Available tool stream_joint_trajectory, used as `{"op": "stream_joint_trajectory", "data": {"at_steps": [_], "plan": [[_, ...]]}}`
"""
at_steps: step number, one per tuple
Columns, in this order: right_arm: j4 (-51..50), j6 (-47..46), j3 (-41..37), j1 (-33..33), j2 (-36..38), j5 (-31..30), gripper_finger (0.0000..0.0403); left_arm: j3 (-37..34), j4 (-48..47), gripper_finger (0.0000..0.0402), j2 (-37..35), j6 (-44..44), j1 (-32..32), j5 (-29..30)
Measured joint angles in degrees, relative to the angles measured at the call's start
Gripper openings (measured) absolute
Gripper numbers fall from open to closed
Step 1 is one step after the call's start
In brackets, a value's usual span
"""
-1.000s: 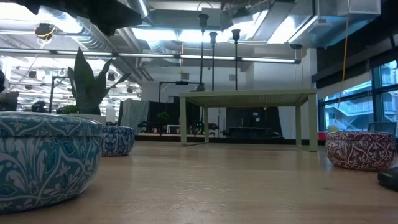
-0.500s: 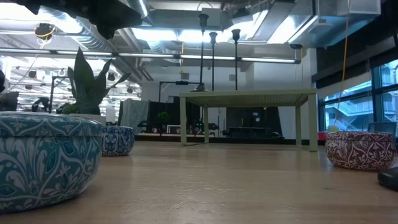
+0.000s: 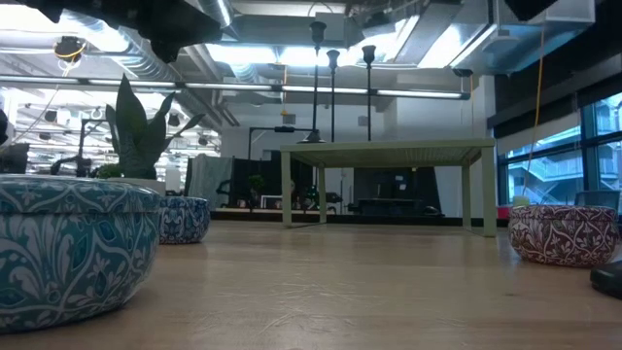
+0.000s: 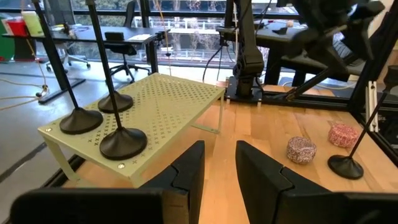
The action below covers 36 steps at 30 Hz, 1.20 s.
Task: Pick & Place candle stick holders
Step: Put the black candle holder on the shelf
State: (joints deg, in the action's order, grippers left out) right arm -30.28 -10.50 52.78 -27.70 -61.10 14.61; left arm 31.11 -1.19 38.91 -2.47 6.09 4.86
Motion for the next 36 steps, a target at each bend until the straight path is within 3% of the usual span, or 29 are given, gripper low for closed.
{"op": "stream_joint_trajectory", "data": {"at_steps": [7,20,36], "plan": [[9.30,-1.30,-5.48,-3.16,0.00,-6.30,0.0272,0.00,0.04,0.0086,-0.02,-0.97,0.00,0.02],[29.41,1.04,-11.76,-6.05,-2.35,-7.21,0.0272,0.00,0.09,0.0086,-0.01,-1.65,0.00,0.00],[35.05,1.94,-11.96,-6.03,-7.79,-9.53,0.0271,0.00,0.11,0.0086,-0.01,-2.33,0.02,0.00]]}}
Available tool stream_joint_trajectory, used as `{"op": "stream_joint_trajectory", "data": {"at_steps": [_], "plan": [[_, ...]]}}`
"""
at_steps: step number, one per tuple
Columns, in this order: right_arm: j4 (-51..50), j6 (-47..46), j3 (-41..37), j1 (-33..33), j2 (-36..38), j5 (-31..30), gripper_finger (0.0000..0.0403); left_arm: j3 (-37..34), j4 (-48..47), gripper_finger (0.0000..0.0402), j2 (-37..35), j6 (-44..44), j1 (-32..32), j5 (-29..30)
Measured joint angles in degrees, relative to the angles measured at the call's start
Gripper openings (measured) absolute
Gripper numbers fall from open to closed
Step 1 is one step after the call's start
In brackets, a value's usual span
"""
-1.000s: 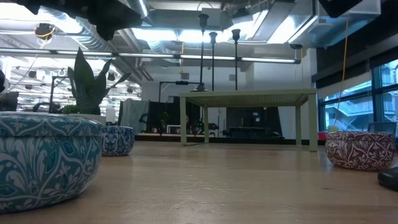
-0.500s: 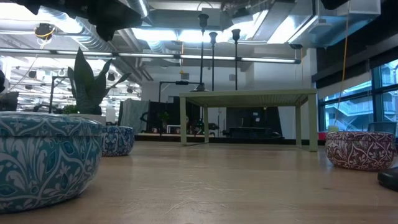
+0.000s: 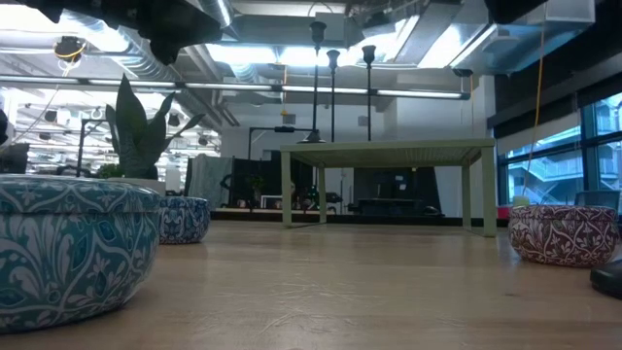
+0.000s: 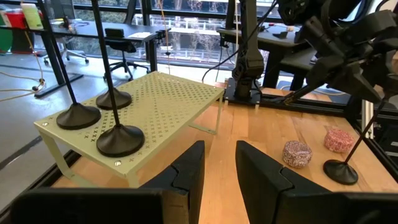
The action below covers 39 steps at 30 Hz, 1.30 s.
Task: Pick & Place candle stick holders
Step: Put the black candle holder on the shelf
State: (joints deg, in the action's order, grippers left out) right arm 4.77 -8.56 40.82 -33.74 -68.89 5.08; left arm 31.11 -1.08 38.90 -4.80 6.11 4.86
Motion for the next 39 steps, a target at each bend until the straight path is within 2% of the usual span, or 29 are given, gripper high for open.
{"op": "stream_joint_trajectory", "data": {"at_steps": [10,16,21,25,28,32,39], "plan": [[1.03,-0.03,0.00,0.02,-0.16,0.76,0.0260,0.00,0.00,0.0086,0.01,0.00,-0.02,0.00],[1.03,-0.17,0.00,0.02,-0.16,3.42,0.0197,0.00,-0.01,0.0086,0.00,0.00,0.00,0.01],[1.77,-0.02,0.00,0.02,-0.16,3.52,0.0140,0.00,0.00,0.0086,0.00,0.00,-0.01,0.00],[2.75,0.01,0.00,0.02,-0.16,3.52,0.0111,0.00,0.00,0.0086,0.01,0.00,0.00,0.00],[3.93,0.01,0.00,0.02,-0.16,3.52,0.0106,0.00,0.00,0.0086,0.01,0.00,0.00,0.02],[7.80,0.04,0.00,0.02,-0.16,3.38,0.0120,0.00,0.00,0.0086,0.01,0.00,-0.02,0.00],[10.25,-1.06,2.42,0.91,-0.16,-7.18,0.0112,0.00,-0.02,0.0086,0.01,0.00,-0.02,-0.21]]}}
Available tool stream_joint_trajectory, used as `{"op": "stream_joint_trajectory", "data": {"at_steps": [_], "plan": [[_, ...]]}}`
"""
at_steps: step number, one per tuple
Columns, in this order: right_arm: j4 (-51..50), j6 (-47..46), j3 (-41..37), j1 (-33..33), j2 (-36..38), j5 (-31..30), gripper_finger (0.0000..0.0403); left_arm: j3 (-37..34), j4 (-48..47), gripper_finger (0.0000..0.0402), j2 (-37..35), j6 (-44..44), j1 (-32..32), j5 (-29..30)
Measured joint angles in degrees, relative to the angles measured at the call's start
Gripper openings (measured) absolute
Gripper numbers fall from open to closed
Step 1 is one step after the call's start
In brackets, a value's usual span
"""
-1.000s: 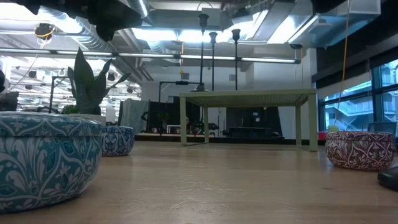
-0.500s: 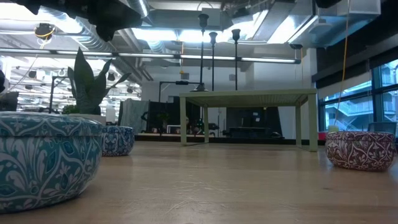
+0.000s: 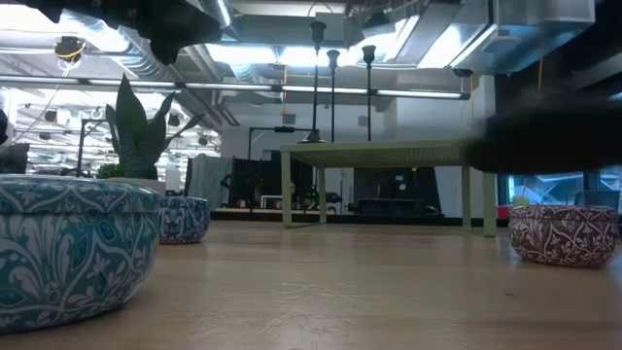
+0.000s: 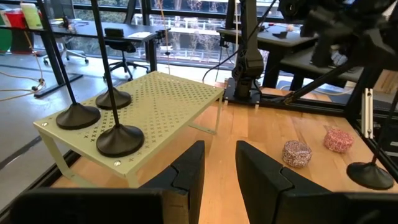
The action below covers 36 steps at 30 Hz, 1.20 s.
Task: Pick & Place candle stick holders
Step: Put the black candle holder on the shelf
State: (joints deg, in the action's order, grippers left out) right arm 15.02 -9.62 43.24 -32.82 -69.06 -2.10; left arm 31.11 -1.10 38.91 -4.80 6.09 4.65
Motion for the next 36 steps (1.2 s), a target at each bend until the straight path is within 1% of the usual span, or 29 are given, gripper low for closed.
{"op": "stream_joint_trajectory", "data": {"at_steps": [4,7,10,12,14,18,21,25,27,30,32,34,36], "plan": [[-0.44,2.71,2.58,1.15,0.00,-6.54,0.0106,0.00,0.00,0.0086,-0.01,0.00,0.01,-1.62],[-3.16,5.26,6.47,2.35,0.00,-11.74,0.0119,0.00,0.00,0.0086,0.00,0.00,0.00,-2.94],[-10.06,6.68,11.71,3.72,0.00,-20.70,0.0126,0.00,0.00,0.0086,0.00,0.00,0.00,-3.13],[-14.66,7.08,15.36,5.19,0.00,-26.96,0.0123,0.00,0.00,0.0086,0.00,0.00,0.00,-3.13],[-18.70,7.33,18.79,7.13,0.02,-32.00,0.0114,0.00,0.00,0.0086,0.00,0.00,0.00,-3.15],[-23.37,11.36,25.42,11.23,0.02,-37.07,0.0108,0.00,-0.07,0.0086,0.00,0.00,0.01,-3.15],[-24.39,13.14,29.06,14.82,0.02,-39.93,0.0119,0.00,-0.23,0.0086,-0.02,0.00,0.01,-3.15],[-26.70,14.58,31.99,20.66,0.10,-40.18,0.0125,0.00,-0.47,0.0086,-0.02,0.00,0.02,-3.15],[-28.50,14.20,32.11,23.90,0.08,-38.92,0.0121,0.00,-0.48,0.0086,0.00,0.00,0.01,-3.15],[-31.66,11.51,32.11,28.60,0.04,-35.33,0.0112,0.00,-0.48,0.0086,-0.01,0.00,0.00,-3.15],[-31.62,9.60,31.41,31.35,0.04,-31.77,0.0110,0.00,-0.48,0.0086,0.00,0.00,0.00,-3.15],[-31.82,8.37,31.02,33.64,-0.04,-28.63,0.0115,0.00,-0.48,0.0086,0.00,0.00,0.00,-3.15],[-31.73,8.21,30.72,35.52,-0.01,-26.99,0.0121,0.00,-0.48,0.0086,-0.01,0.00,0.00,-3.15]]}}
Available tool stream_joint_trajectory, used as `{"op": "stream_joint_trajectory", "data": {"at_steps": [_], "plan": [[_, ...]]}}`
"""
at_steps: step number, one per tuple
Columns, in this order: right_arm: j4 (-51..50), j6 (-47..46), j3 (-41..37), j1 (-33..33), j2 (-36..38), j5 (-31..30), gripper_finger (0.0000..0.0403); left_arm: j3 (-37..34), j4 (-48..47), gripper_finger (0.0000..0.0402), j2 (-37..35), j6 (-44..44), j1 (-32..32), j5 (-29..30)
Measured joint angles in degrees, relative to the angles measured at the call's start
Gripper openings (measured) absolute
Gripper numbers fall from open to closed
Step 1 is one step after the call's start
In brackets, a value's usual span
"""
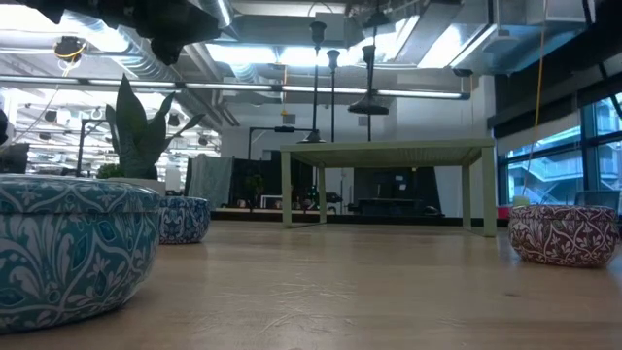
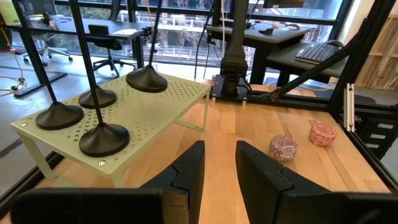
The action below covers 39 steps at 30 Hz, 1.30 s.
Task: Pick & Place candle stick holders
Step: Put the black candle holder on the shelf
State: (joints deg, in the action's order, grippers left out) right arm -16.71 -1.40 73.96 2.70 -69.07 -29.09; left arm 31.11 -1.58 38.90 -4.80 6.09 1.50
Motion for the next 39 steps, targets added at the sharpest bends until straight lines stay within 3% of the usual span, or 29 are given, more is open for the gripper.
{"op": "stream_joint_trajectory", "data": {"at_steps": [8,17,39], "plan": [[-1.71,-5.67,-0.38,4.55,-2.25,4.22,0.0113,0.00,0.00,0.0086,0.00,0.00,0.00,-0.02],[-0.84,-4.17,-0.42,5.54,-6.58,4.44,0.0124,0.02,0.02,0.0086,0.00,0.00,0.00,-0.07],[1.43,-5.84,-0.40,8.28,-6.72,8.80,0.0128,0.02,0.00,0.0086,0.02,0.00,0.00,-0.07]]}}
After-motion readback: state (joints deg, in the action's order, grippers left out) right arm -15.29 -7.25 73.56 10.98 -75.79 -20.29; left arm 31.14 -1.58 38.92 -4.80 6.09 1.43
